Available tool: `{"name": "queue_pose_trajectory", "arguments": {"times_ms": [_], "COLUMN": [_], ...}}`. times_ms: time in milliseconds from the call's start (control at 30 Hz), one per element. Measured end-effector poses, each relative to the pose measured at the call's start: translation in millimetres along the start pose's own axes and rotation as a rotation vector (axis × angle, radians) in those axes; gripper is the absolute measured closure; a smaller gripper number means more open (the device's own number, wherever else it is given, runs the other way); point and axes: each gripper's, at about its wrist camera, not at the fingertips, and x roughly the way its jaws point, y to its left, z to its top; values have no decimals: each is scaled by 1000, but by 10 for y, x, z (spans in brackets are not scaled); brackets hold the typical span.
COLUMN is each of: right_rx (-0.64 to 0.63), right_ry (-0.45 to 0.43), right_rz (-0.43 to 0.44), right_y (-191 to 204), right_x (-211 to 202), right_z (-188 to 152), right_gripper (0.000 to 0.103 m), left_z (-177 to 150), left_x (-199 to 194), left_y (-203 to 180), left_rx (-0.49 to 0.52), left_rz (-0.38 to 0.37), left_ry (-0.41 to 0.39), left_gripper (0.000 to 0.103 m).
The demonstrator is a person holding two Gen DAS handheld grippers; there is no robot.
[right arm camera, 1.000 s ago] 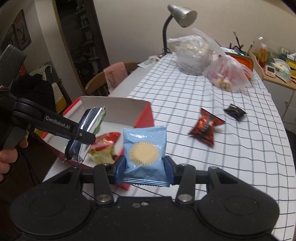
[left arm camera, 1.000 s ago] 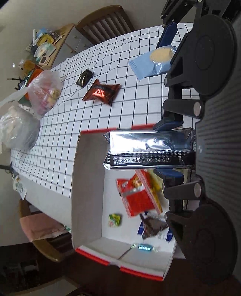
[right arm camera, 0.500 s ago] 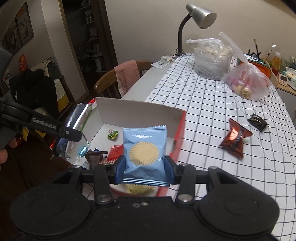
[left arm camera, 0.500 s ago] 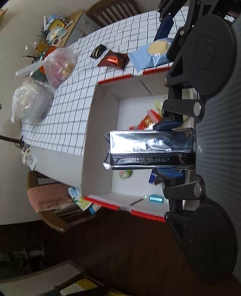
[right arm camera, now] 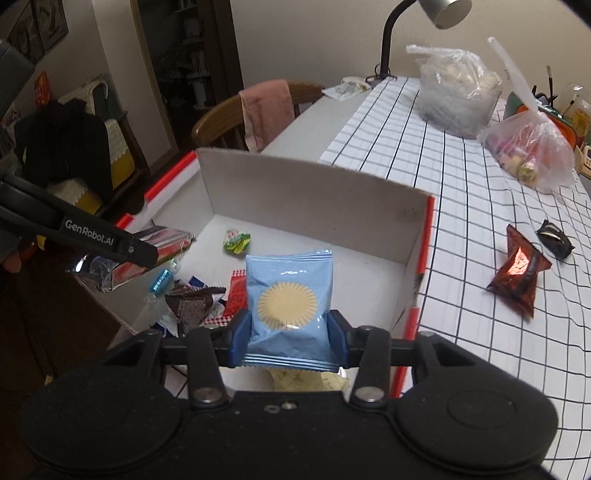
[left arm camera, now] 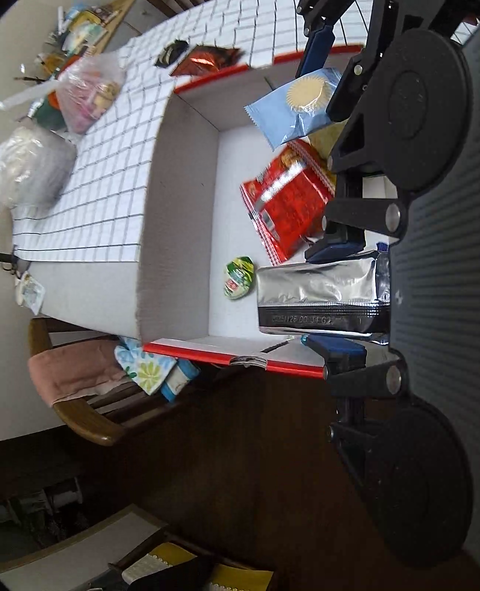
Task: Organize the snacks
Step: 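Carry the silver bar and blue cookie packet into the box and open both grippers, then withdraw both grippers from the box toward the copper-red bag and black packet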
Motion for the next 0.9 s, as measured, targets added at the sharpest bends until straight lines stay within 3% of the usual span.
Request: {"name": "queue_pose_trajectory", "arguments": {"times_ms": [600, 900], "right_rx": [21, 37], "right_ry": [38, 9], "right_rz": [6, 49], "right_y": [-11, -53], "right_x": [161, -39], "right_z": [-24, -17], "right_gripper": [58, 52], "left_z": [-65, -179], "left_x": [369, 178], "left_y": [-33, -40], "left_rx": [7, -1], "left_rz": [-7, -42], "left_ry": [44, -15], "left_gripper": [63, 63]}}
